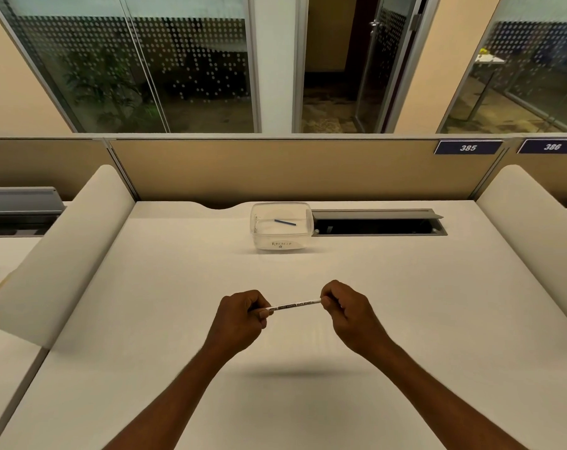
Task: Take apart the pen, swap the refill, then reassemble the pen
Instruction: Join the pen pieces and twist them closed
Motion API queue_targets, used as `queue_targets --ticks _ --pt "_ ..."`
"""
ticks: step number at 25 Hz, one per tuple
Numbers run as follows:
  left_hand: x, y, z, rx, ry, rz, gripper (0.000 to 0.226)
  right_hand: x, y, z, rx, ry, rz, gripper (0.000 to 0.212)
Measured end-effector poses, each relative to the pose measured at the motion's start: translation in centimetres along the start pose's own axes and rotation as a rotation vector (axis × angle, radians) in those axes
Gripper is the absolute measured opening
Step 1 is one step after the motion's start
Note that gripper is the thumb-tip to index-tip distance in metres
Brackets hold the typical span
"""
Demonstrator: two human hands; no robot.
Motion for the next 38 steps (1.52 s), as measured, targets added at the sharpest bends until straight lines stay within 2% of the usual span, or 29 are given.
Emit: queue_targets --ticks 5,12,15,18,26,29,32,38 --pt "0.0 -0.2 -0.4 0.025 0.013 0.038 0.027 0.6 1.1 0.1 -0.06 0.106 0.035 0.025" --pt "1.3 -0.4 -0.9 0.104 0.114 0.137 0.042 3.5 2.2 -0.6 -0.109 0.503 0.267 0.022" --pt "1.9 -0.3 -0.9 0.14 0.178 0.191 0.042 4.4 2.8 -1.2 -0.193 0.66 0.343 0.03" --pt "2.0 0.1 -0.9 0.139 0.203 0.213 0.04 5.2 3.3 -1.8 -0.286 0.76 0.469 0.029" --pt "0.7 0.7 1.4 0.099 0.088 0.075 0.041 5.7 2.2 0.3 -0.184 0.627 0.607 0.031" --pt "0.6 0.7 2.3 0.097 0.079 0.074 0.044 5.4 1.1 1.3 -0.102 0.532 0.576 0.024" --pt "0.4 0.8 2.9 0.086 0.092 0.073 0.045 5.3 0.3 2.2 -0.039 0.446 0.489 0.026" --pt "0.3 1.3 4.6 0.064 0.078 0.014 0.031 6.1 0.4 4.1 0.003 0.388 0.467 0.024"
Point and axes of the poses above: each hand's wrist, its own z-axis towards the middle knuckle, its own y-axis out of the palm, x = y × z, the point moved 9 cm from there along z, towards the middle knuckle
